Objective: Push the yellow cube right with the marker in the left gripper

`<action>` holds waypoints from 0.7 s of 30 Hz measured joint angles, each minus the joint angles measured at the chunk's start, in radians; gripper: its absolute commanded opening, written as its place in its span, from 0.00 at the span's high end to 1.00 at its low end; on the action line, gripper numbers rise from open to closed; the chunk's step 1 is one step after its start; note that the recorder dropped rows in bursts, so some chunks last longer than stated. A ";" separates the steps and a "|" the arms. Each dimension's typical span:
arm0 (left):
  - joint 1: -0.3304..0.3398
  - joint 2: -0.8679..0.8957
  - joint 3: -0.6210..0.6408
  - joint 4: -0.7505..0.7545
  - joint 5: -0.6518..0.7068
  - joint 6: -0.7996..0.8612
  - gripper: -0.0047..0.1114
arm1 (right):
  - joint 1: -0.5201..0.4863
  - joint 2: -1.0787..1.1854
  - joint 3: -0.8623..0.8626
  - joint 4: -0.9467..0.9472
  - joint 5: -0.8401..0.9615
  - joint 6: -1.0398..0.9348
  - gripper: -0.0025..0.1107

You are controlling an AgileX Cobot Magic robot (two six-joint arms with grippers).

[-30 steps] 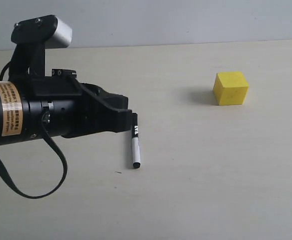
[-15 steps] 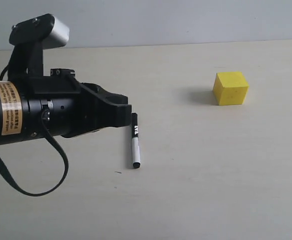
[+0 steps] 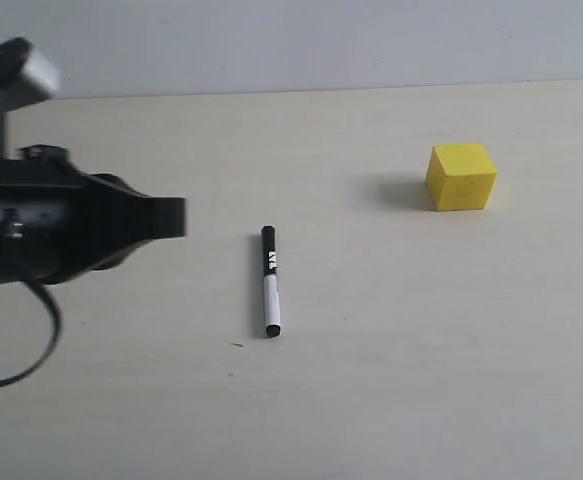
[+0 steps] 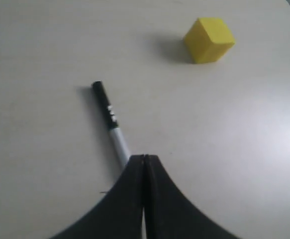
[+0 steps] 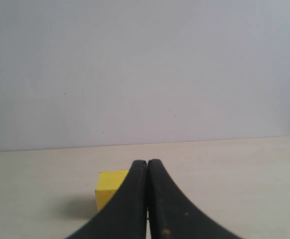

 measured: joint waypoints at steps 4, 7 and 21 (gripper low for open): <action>0.121 -0.242 0.115 -0.035 0.049 -0.001 0.96 | 0.000 0.000 0.000 0.000 0.000 0.000 0.98; 0.230 -0.479 0.216 -0.046 0.059 -0.004 0.96 | 0.000 0.000 0.000 0.000 0.000 0.000 0.98; 0.601 -1.114 0.562 -0.061 0.081 -0.007 0.96 | 0.000 0.000 0.000 0.000 0.000 0.000 0.98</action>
